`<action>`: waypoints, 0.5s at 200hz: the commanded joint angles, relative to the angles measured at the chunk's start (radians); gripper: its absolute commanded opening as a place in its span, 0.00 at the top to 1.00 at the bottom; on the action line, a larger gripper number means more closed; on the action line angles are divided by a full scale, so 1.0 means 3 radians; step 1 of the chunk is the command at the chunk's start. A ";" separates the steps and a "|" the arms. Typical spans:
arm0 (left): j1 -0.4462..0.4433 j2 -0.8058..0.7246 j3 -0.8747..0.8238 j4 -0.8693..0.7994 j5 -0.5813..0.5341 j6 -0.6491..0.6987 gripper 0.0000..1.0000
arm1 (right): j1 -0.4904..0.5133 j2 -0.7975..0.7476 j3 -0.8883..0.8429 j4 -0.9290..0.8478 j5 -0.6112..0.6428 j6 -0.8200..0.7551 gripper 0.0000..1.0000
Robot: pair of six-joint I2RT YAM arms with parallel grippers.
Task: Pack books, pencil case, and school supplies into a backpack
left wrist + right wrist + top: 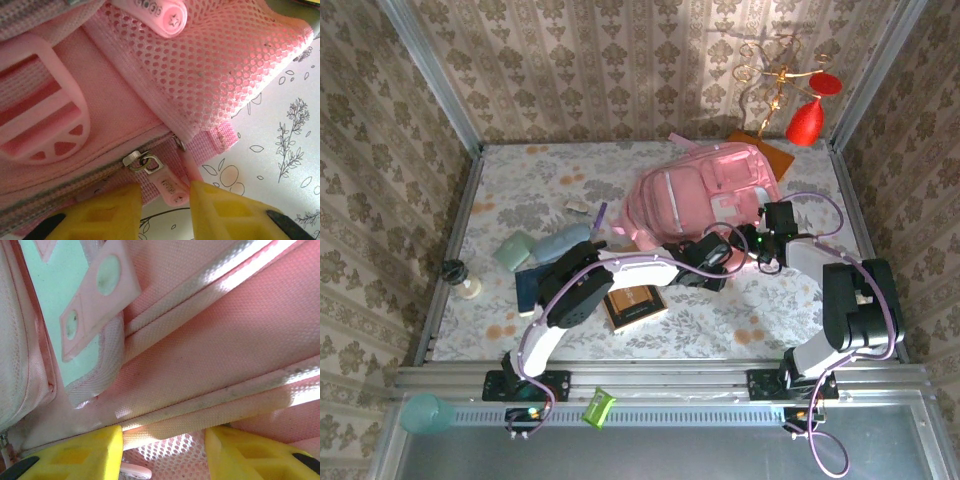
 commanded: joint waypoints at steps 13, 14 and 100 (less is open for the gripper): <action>-0.0006 0.0156 0.0086 -0.0236 -0.0090 -0.0048 0.63 | 0.0008 0.0061 -0.0095 -0.0062 -0.0129 0.0009 0.52; -0.0006 0.0159 0.0091 -0.0237 -0.0090 -0.0046 0.63 | 0.0008 0.0063 -0.0096 -0.0062 -0.0128 0.0011 0.52; -0.0067 0.0248 0.0263 -0.0531 -0.0540 0.0153 0.72 | -0.0002 0.0006 -0.0112 -0.0092 -0.0113 -0.0007 0.52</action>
